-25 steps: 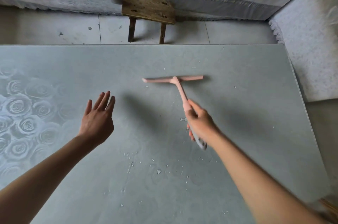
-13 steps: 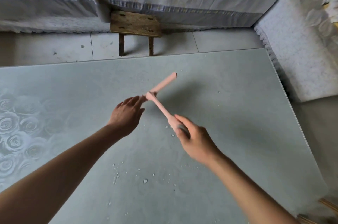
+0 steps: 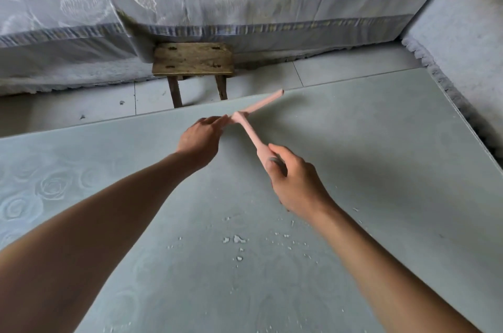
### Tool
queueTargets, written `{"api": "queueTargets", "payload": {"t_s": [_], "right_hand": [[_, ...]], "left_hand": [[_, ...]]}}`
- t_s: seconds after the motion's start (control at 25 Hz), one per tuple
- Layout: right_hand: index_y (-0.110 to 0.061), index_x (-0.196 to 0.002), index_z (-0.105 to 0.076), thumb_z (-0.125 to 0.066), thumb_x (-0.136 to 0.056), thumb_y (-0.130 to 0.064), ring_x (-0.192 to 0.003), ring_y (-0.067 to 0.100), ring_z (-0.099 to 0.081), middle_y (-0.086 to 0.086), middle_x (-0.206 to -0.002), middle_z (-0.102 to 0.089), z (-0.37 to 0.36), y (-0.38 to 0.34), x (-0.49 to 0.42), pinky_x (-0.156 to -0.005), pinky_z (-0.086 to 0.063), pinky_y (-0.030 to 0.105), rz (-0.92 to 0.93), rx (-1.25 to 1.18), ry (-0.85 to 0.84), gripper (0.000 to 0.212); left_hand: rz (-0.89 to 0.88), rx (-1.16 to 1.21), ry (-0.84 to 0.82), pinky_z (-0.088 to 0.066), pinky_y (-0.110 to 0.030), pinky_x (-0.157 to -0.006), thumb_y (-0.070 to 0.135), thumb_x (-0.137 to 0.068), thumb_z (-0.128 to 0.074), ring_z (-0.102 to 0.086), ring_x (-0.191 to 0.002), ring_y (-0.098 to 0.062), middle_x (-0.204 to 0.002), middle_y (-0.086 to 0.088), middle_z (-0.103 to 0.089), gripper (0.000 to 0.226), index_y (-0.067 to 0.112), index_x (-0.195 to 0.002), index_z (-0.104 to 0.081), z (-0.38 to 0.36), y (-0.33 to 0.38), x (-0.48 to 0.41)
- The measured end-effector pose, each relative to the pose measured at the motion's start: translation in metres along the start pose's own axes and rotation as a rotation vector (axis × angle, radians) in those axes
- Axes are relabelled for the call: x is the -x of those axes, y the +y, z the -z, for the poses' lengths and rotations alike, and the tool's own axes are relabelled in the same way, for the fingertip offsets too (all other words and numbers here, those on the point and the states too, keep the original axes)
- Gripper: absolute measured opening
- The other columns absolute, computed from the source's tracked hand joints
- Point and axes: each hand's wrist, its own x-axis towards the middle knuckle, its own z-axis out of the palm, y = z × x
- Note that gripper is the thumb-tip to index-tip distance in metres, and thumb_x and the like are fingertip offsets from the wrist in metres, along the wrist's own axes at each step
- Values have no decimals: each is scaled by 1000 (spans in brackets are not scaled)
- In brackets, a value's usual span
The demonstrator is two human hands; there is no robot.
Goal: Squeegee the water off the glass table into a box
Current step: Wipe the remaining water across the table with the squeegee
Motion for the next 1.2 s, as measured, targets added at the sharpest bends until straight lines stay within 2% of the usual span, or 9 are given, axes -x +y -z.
{"api": "queueTargets", "payload": {"t_s": [0.12,0.2,0.32,0.48,0.56,0.64,0.84,1.04,1.2], "right_hand": [[-25,-137,-47,-42,-99,-27,-74,20,-48,1,-86,-56,-5,17,20,-71,-44,31,-55,-100,6,39],[-26,-137,-46,-41,-99,-28,-86,25,-58,6,-97,-65,-15,23,43,-75,-42,27,-67,-105,30,39],[-33,-137,-44,-41,-99,-31,-97,19,-61,3,-110,-68,-24,31,98,-73,-38,21,-104,-100,51,39],[-36,-139,-41,-41,-99,-32,-92,14,-63,2,-106,-69,-22,30,146,-72,-38,14,-138,-29,-37,41],[-32,-137,-47,-41,-99,-31,-94,14,-63,0,-107,-70,-4,16,137,-77,-42,19,-83,-56,3,38],[-30,-133,-49,-39,-100,-29,-95,22,-62,3,-105,-69,15,8,105,-79,-44,27,-32,-65,79,35],[-24,-125,-52,-35,-100,-31,-80,27,-55,7,-90,-60,45,17,-9,-76,-47,39,-29,-108,146,31],[-30,-134,-46,-32,-100,-34,-84,25,-54,-2,-92,-55,34,53,-17,-73,-43,33,-55,-176,127,36],[-40,-135,-39,-29,-101,-38,-94,23,-60,1,-99,-65,16,62,33,-77,-43,28,-105,-171,133,36]], "left_hand": [[-29,16,41,-42,-36,-91,21,-100,-43,-50,-121,-27,-133,-2,-58,35,20,-133,-55,-10,5,6],[-24,53,86,-43,-35,-87,25,-100,-45,-55,-114,-27,-125,-1,-64,31,19,-125,-63,-12,10,20],[-109,105,107,-50,-35,-81,16,-94,-57,-65,-102,-29,-114,-4,-70,24,14,-114,-71,-11,25,71],[-139,88,-12,-54,-33,-74,22,-93,-55,-69,-96,-26,-108,1,-72,26,20,-113,-72,-8,18,127],[-102,57,-90,-51,-34,-81,27,-97,-52,-64,-107,-26,-118,2,-68,28,30,-121,-66,5,24,110],[-92,57,-12,-49,-36,-85,24,-96,-52,-61,-111,-29,-125,1,-65,32,36,-125,-62,14,37,65],[-110,55,123,-49,-40,-86,14,-97,-46,-60,-110,-37,-124,-10,-64,36,29,-126,-62,-1,60,-64],[-137,-25,215,-46,-37,-76,23,-99,-45,-62,-99,-38,-114,-14,-68,30,23,-123,-64,-37,60,-80],[-224,11,215,-51,-37,-76,9,-92,-56,-66,-100,-31,-116,-5,-69,31,22,-118,-68,-41,68,-33]]}}
